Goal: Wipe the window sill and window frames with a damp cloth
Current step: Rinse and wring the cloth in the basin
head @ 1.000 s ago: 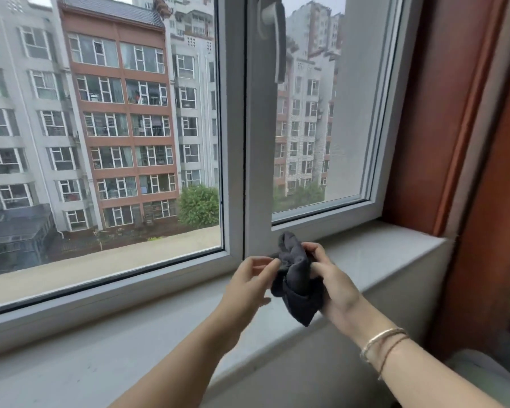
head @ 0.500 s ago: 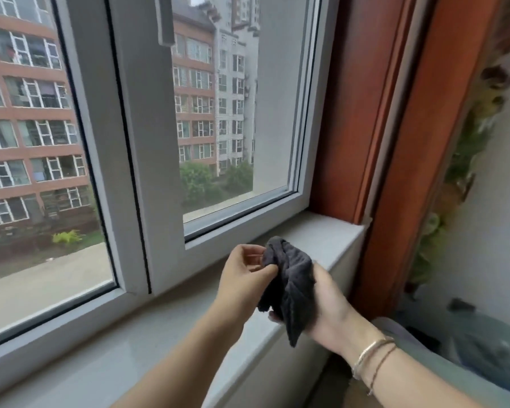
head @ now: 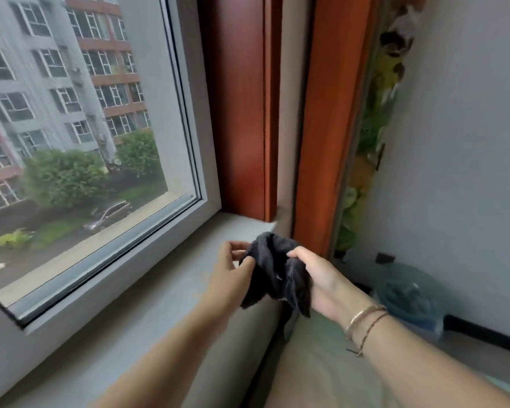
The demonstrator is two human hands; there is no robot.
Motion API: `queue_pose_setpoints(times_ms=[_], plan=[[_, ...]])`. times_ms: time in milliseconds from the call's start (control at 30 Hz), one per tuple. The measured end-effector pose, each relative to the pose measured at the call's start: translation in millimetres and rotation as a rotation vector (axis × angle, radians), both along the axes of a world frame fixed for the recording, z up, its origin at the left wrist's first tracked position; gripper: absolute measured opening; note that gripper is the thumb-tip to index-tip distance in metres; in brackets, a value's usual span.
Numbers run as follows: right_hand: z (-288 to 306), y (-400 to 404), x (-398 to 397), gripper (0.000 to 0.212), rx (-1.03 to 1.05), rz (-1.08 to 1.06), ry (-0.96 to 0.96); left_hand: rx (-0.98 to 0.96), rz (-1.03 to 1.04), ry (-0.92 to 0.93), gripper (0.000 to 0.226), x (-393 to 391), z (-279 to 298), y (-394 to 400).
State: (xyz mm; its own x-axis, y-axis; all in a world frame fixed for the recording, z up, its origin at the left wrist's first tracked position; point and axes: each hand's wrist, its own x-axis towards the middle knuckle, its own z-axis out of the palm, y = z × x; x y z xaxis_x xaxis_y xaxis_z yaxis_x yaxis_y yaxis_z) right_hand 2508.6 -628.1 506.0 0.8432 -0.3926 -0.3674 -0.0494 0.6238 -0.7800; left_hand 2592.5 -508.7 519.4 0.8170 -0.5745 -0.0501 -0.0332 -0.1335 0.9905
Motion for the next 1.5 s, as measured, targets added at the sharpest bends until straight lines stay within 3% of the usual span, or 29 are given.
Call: queue_pose_setpoints(times_ms=[67, 133, 233, 433, 767, 967, 1067, 1133, 1300, 1400, 1500], plan=[[8, -43, -32, 0.038, 0.102, -0.005, 0.014, 0.038, -0.061, 0.091, 0.013, -26, 8, -46], [18, -78, -65, 0.036, 0.152, 0.003, 0.010, 0.035, -0.144, 0.155, 0.033, -50, 16, -88], [31, -127, -103, 0.033, -0.029, -0.041, 0.116, 0.126, -0.267, 0.039, 0.055, -73, 24, -144], [40, -184, -139, 0.020, -0.121, -0.182, 0.261, 0.172, -0.331, -0.126, 0.013, -85, 30, -212], [13, -282, -125, 0.018, 0.160, -0.571, 0.301, 0.279, -0.572, -0.041, 0.021, -38, 24, -334], [-4, -350, -109, 0.027, 0.231, -0.551, 0.268, 0.336, -0.639, -0.017, 0.001, -23, 0, -408], [-19, -369, -134, 0.021, 0.196, -0.529, 0.257, 0.361, -0.642, 0.059, 0.014, -45, -21, -438], [-34, -386, -155, 0.020, 0.152, -0.551, 0.327, 0.340, -0.632, 0.095, 0.009, -65, -35, -456], [-109, -458, -185, 0.019, -0.117, -0.698, 0.725, 0.312, -0.556, -0.145, 0.016, -98, -95, -519], [-149, -521, -189, 0.008, -0.155, -0.775, 0.696, 0.365, -0.376, -0.223, 0.019, -107, -136, -564], [-168, -564, -190, 0.014, -0.058, -0.751, 0.595, 0.456, -0.238, -0.163, 0.028, -113, -178, -606]])
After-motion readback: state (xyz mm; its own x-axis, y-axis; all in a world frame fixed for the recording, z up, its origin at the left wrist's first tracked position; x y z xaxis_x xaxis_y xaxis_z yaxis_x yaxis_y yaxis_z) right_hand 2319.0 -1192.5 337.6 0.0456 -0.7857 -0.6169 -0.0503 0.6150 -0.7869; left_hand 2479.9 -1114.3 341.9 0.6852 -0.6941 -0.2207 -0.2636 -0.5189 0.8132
